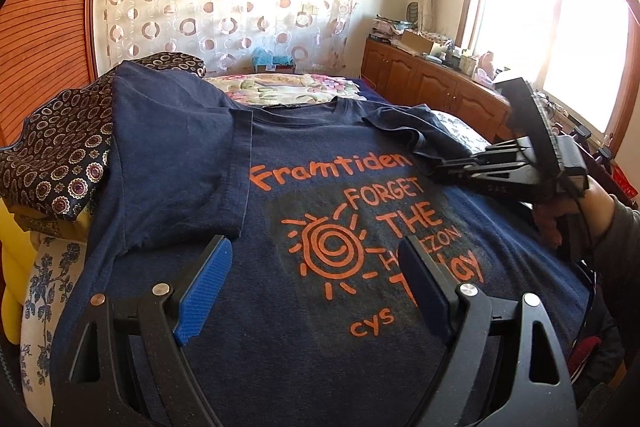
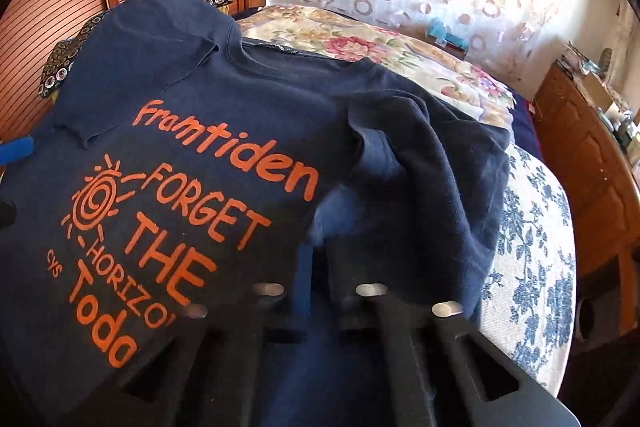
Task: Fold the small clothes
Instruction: 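Fold the gripped side over toward the center with the right tool, release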
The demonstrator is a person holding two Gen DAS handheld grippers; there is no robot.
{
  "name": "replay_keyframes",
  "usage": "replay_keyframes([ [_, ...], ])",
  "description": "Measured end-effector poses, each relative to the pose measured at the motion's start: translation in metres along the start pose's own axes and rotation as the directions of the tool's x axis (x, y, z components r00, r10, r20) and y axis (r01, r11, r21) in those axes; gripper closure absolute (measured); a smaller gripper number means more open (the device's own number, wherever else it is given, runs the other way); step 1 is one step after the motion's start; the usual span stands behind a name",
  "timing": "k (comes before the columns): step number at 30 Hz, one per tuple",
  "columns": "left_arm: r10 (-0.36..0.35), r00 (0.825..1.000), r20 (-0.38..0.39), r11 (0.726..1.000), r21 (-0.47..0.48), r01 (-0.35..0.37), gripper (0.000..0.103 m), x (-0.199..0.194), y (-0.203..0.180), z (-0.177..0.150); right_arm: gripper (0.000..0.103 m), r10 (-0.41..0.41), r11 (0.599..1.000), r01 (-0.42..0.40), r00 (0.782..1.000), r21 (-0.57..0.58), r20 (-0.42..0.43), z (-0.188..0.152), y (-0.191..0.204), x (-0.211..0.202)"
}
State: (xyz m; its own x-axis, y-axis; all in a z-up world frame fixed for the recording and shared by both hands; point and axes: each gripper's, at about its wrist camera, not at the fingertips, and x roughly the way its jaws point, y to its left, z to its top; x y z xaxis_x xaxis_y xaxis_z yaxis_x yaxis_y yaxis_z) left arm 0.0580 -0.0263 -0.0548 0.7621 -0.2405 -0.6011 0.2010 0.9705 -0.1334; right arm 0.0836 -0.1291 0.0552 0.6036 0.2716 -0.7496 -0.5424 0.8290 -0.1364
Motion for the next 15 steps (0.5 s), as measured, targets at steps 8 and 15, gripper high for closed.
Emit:
replay_keyframes([
  [8, 0.008, 1.000, 0.018, 1.000, -0.005, -0.008, 0.017, -0.006, 0.004, 0.005, 0.098, 0.108, 0.994, -0.107, 0.993, -0.018, 0.041, -0.025, -0.002, -0.031],
  [15, 0.052, 0.998, 0.039, 0.999, 0.008, -0.053, 0.017, -0.009, 0.019, 0.022, 0.044, 0.112, 0.993, -0.115, 0.990, 0.027, 0.088, -0.033, -0.018, -0.035],
])
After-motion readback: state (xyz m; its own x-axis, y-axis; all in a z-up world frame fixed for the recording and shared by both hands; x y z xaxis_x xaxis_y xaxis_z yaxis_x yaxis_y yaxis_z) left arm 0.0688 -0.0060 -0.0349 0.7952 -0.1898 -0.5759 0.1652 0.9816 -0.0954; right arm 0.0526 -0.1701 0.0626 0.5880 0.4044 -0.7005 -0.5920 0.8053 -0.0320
